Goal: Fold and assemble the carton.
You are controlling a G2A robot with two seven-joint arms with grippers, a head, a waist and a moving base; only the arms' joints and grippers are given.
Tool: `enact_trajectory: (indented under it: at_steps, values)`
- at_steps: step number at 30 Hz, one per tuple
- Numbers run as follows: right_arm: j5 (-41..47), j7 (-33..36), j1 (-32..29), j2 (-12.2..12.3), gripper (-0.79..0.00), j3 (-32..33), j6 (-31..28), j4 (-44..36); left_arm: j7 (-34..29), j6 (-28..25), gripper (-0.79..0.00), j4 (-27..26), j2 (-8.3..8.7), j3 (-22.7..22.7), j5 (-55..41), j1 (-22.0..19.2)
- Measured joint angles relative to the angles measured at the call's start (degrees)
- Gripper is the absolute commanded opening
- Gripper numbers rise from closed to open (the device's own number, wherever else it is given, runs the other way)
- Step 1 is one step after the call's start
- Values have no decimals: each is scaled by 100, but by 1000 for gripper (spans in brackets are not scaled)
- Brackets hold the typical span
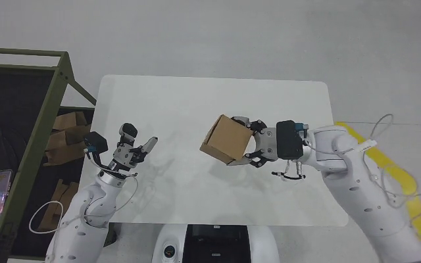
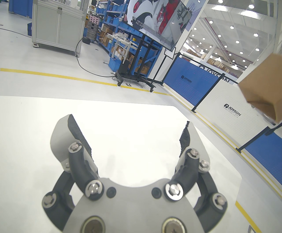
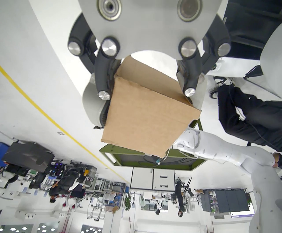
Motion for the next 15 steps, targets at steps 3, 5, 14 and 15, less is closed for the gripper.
enact_trajectory:
  at_steps: [3, 5, 14, 15]
  values:
    - [6, -319, 128, 141, -785, -367, 0, 199, 0, 0, 0, 0, 0, 0, 0, 0]
    - [32, -512, 214, 221, -785, -530, 0, 333, 0, 0, 0, 0, 0, 0, 0, 0]
    - [36, -547, 236, 240, -785, -554, 0, 369, 0, 0, 0, 0, 0, 0, 0, 0]
    - [36, -547, 236, 240, -785, -554, 0, 369, 0, 0, 0, 0, 0, 0, 0, 0]
